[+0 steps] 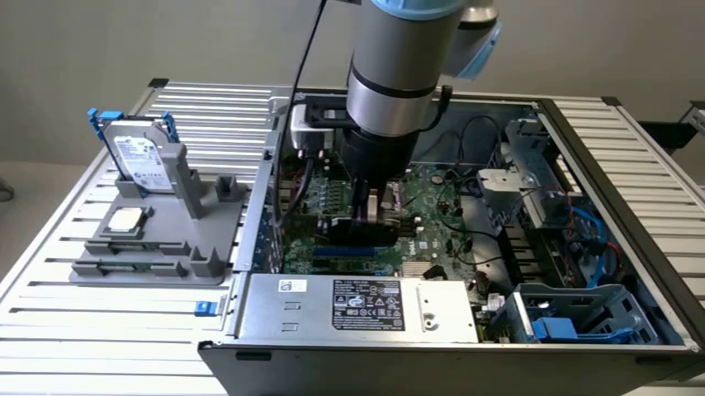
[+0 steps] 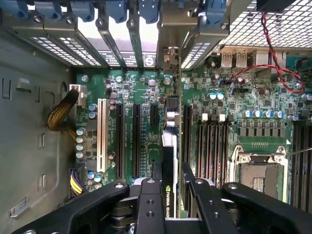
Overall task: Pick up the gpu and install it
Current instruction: 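Insert the gpu into the slot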
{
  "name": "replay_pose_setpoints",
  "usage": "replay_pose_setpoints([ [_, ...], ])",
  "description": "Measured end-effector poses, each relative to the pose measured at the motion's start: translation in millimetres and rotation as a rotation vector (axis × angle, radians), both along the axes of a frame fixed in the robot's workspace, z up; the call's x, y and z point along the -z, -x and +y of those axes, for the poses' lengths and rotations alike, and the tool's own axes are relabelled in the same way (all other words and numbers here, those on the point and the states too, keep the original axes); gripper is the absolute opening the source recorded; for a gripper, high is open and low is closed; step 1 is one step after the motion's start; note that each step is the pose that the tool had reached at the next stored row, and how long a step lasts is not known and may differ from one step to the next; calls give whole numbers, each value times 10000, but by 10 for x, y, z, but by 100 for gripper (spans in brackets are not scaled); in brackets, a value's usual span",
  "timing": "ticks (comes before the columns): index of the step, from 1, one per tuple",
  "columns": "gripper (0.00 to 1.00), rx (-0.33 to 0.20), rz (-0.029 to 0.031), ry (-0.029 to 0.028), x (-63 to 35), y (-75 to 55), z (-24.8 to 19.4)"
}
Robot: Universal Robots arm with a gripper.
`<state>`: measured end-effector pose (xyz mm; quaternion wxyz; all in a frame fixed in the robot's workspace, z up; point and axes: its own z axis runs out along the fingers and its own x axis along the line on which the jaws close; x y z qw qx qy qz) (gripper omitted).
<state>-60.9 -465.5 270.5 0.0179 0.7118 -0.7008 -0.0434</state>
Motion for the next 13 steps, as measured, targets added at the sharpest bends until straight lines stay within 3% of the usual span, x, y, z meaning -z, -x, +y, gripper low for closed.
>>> replay_pose_setpoints([
  [13, 26, 1, 88, 0, 70, -12, -2],
])
